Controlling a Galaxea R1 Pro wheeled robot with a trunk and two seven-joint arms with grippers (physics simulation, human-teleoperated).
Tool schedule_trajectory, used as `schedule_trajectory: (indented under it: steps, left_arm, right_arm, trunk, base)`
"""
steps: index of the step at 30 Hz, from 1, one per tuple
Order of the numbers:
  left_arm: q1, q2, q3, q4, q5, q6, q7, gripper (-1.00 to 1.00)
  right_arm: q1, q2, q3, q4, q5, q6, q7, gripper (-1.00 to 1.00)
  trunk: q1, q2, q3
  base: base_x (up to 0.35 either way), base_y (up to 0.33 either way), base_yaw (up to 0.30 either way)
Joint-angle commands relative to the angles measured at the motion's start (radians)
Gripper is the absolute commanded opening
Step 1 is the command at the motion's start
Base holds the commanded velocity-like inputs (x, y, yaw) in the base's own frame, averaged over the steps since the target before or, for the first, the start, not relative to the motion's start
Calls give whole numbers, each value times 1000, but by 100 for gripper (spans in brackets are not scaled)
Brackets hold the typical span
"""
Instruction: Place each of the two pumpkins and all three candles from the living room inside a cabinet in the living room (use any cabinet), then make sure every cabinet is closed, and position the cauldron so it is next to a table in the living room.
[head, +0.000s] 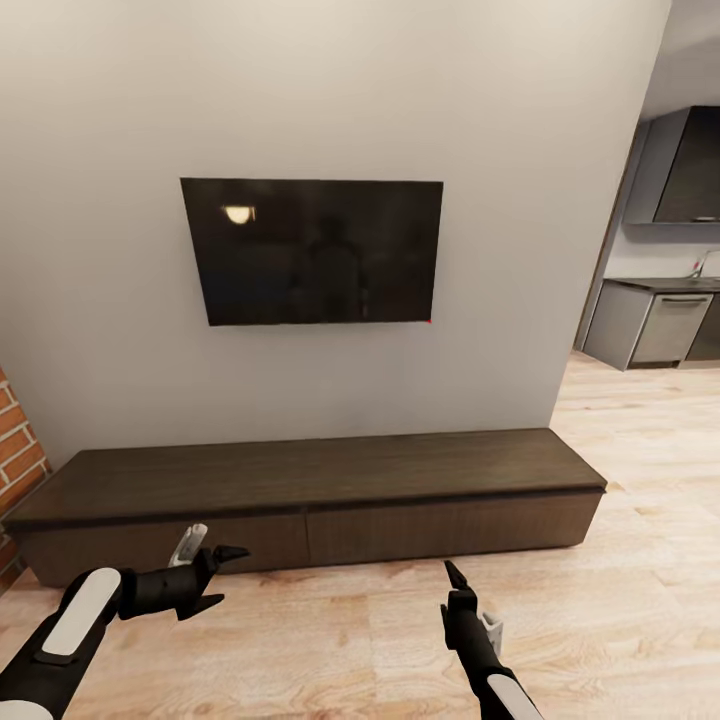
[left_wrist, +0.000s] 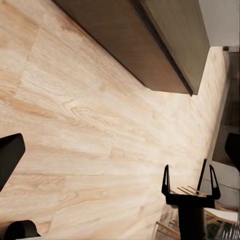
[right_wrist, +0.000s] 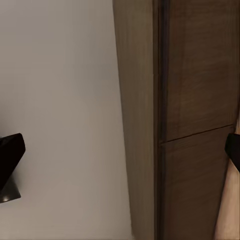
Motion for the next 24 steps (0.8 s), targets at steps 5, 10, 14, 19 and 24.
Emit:
schedule_trajectory:
  steps: [5, 10, 14, 19, 24]
  left_arm:
    - [0, 0, 0, 0, 0, 0, -7, 100]
    - [0, 0, 0, 0, 1, 0, -8, 100]
    - [0, 0, 0, 0, 1, 0, -8, 100]
    - [0, 0, 0, 0, 1, 0, -8, 100]
    - [0, 0, 0, 0, 1, 0, -8, 100]
  right_arm:
    - [1, 29, -9, 0, -5, -77, 36, 100]
    - [1, 38, -8, 0, -4, -83, 87, 100]
    - [1, 40, 1, 1, 5, -83, 91, 100]
    - [1, 40, 3, 1, 10, -86, 92, 100]
    - [1, 40, 17, 2, 11, -87, 91, 100]
  trunk:
    - [19, -35, -16]
    - [38, -70, -31]
    - [54, -98, -44]
    - [73, -133, -60]
    - [92, -168, -75]
  base:
    - [0, 0, 0]
    - [0, 0, 0]
    - [0, 0, 0]
    - [0, 0, 0]
    - [0, 0, 0]
